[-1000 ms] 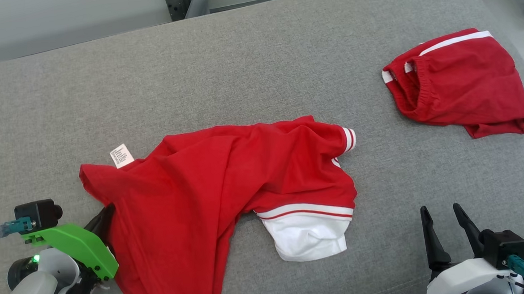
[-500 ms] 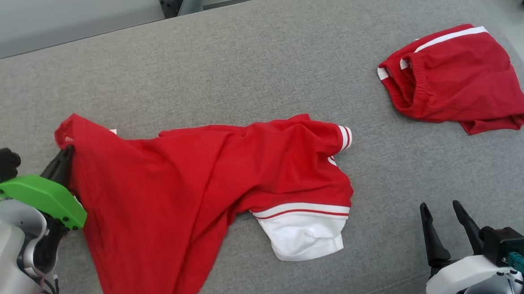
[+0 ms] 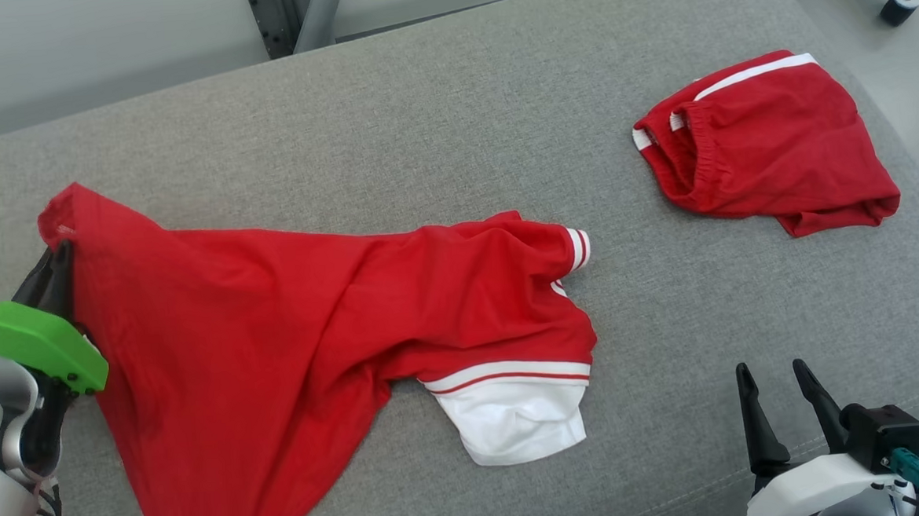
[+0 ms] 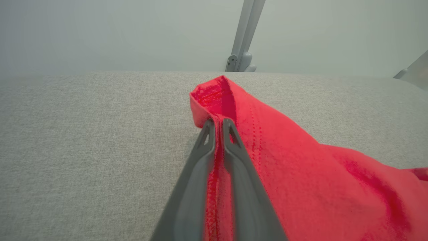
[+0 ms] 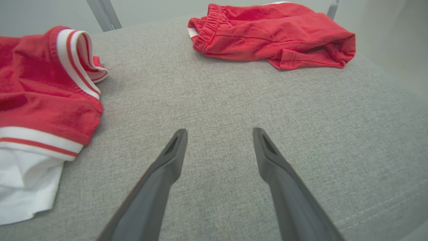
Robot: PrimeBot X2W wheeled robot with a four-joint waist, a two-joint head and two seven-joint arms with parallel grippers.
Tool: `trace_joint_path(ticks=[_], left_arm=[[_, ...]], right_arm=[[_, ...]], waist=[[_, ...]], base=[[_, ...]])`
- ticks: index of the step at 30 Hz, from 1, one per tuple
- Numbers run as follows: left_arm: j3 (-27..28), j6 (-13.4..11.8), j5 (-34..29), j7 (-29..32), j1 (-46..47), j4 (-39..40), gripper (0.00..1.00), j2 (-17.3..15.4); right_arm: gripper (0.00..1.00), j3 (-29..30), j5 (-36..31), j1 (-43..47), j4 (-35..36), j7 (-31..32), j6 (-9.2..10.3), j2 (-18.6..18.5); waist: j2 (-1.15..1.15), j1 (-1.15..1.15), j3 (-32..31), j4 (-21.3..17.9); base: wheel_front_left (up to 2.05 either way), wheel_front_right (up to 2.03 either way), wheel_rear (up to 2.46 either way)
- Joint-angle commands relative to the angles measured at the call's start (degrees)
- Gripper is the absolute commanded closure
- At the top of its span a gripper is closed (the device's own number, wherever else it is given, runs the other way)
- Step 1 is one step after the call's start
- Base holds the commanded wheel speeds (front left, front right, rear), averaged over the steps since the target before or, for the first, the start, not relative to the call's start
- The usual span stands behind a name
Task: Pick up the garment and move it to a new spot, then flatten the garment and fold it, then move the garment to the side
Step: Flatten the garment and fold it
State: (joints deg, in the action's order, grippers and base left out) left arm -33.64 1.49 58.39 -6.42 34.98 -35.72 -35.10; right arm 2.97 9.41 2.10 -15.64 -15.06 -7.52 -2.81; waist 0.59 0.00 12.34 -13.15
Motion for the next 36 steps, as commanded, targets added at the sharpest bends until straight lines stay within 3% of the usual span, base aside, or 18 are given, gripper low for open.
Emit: trace_joint_path(ticks=[1, 6, 13, 17, 20, 27, 36], left_arm=[[0.3, -0.1, 0.0, -1.4, -2.1, -0.2, 0.0, -0.4], [1.0, -0.4, 0.9, -4.1, -6.6, 1.8, 0.0, -1.6], [4.5, -6.2, -0.1, -8.4, -18.8, 12.7, 0.0, -3.4], [8.7, -10.4, -3.5, -8.8, -25.0, 21.8, 0.0, -0.7], [11.6, -11.2, -8.0, -8.7, -29.6, 27.8, 0.0, 2.9], [15.2, -8.9, -20.2, -8.8, -37.3, 31.8, 0.0, 11.7], [21.8, -1.9, -30.4, -8.7, -45.2, 28.6, 0.0, 21.5]], right_arm=[[0.0, 0.2, 0.0, 0.7, 0.3, -0.2, 0.07, -0.2], [0.0, 0.7, -0.9, 1.9, 1.1, -0.2, 0.07, -0.2], [0.0, 3.3, -2.2, 3.5, 4.1, -0.2, 0.07, -0.2], [0.0, 4.9, -3.7, 4.4, 5.8, -0.2, 0.07, -0.2], [0.0, 5.8, -5.1, 4.8, 6.8, -0.2, 0.07, -0.2], [0.0, 6.8, -7.8, 5.9, 8.5, -0.2, 0.07, -0.2], [0.0, 6.0, -7.8, 7.4, 8.4, -0.2, 0.07, -0.2]], waist=[[-0.59, 0.0, -1.4, -0.1], [-0.59, 0.0, -3.8, 0.4], [-0.59, 0.0, -6.7, 2.6], [-0.59, 0.0, -7.5, 5.3], [-0.59, 0.0, -8.1, 7.3], [-0.59, 0.0, -10.7, 10.7], [-0.59, 0.0, -13.0, 11.8]], base=[[0.0, 0.0, 0.0], [0.0, 0.0, 0.0], [0.0, 0.0, 0.0], [0.0, 0.0, 0.0], [0.0, 0.0, 0.0], [0.0, 0.0, 0.0], [0.0, 0.0, 0.0]])
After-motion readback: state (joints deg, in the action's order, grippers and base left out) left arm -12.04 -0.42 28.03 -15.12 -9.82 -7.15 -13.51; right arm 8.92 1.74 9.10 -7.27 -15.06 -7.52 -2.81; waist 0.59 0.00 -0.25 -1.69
